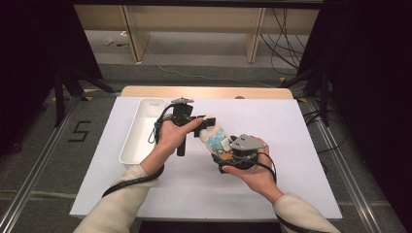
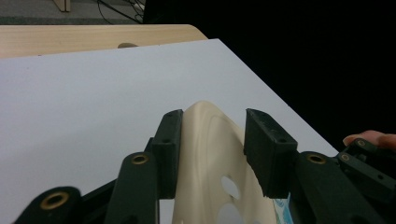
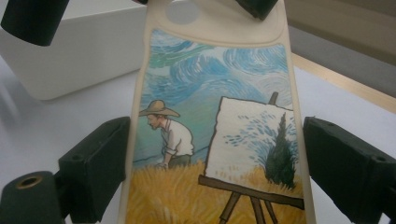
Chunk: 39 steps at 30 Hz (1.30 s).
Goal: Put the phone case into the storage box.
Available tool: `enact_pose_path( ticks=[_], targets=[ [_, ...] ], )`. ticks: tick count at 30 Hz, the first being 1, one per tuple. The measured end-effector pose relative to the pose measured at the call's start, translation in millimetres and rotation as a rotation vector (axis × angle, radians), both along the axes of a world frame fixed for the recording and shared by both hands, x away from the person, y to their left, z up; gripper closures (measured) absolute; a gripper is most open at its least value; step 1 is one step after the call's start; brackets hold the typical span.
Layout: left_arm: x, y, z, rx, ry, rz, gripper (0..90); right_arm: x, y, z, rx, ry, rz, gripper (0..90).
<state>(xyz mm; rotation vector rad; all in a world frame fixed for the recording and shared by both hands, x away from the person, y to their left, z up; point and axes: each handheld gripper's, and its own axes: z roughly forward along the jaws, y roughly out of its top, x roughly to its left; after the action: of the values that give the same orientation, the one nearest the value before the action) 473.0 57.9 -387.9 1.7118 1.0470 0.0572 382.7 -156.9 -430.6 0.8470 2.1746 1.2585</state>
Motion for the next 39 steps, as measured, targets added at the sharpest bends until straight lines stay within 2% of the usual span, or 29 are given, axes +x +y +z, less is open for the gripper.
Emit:
enact_pose_path(
  ticks=[4, 5, 7, 8, 9, 10, 11, 14, 16, 18, 25, 29, 33, 39],
  targets=[
    [-0.3, 3.0, 2.0, -0.047, 0.007, -0.009, 65.4, 0.1, 0.0, -0.9, -0.004, 0.005, 0.0, 11.4],
    [-0.6, 4.3, 3.0, -0.071, 0.01, -0.017, 67.9, 0.1, -0.1, -1.0, -0.006, 0.006, 0.001, 11.3],
    [-2.5, 6.9, 6.3, -0.15, 0.029, -0.035, 75.6, 0.2, 0.4, -2.2, -0.009, 0.012, 0.003, 11.4],
    [-4.5, 6.9, 8.4, -0.155, 0.008, -0.03, 78.9, -0.2, -0.7, -1.2, -0.022, 0.017, 0.035, 39.9],
    [-6.0, 6.1, 11.3, -0.138, -0.021, -0.035, 78.9, -0.2, -0.7, -1.2, -0.022, 0.017, 0.035, 39.9],
    [-7.5, 4.7, 14.1, -0.098, -0.039, -0.045, 79.1, -1.5, -0.1, -0.6, -0.009, -0.009, 0.022, 35.5],
    [-9.9, 3.7, 16.3, -0.07, -0.073, -0.039, 79.1, -1.0, 0.8, 0.5, -0.02, -0.013, 0.026, 30.9],
    [-11.8, 3.3, 20.0, -0.073, -0.096, -0.049, 79.1, 1.0, -1.7, 2.5, -0.007, -0.012, 0.021, 24.8],
    [-12.2, 3.6, 22.1, -0.052, -0.12, -0.051, 79.1, 2.6, -4.7, 3.0, 0.001, -0.005, 0.014, 23.0],
    [-12.4, 4.7, 22.9, -0.035, -0.134, -0.062, 79.1, 3.9, -7.2, 3.8, 0.005, -0.004, 0.007, 20.9],
    [-14.5, 5.6, 24.0, -0.018, -0.169, -0.121, 79.1, 10.0, -16.2, 2.8, 0.023, 0.013, 0.013, 16.4],
    [-16.6, 5.3, 25.4, -0.001, -0.188, -0.16, 79.0, 12.3, -19.9, 2.3, 0.033, 0.024, 0.031, 16.1],
    [-17.8, 4.8, 25.0, 0.015, -0.209, -0.191, 78.9, 14.2, -22.1, 0.6, 0.027, 0.042, 0.047, 16.1],
    [-19.7, 3.8, 23.8, 0.044, -0.238, -0.245, 78.9, 14.9, -22.9, -0.9, 0.014, 0.046, 0.084, 16.3]
  ],
)
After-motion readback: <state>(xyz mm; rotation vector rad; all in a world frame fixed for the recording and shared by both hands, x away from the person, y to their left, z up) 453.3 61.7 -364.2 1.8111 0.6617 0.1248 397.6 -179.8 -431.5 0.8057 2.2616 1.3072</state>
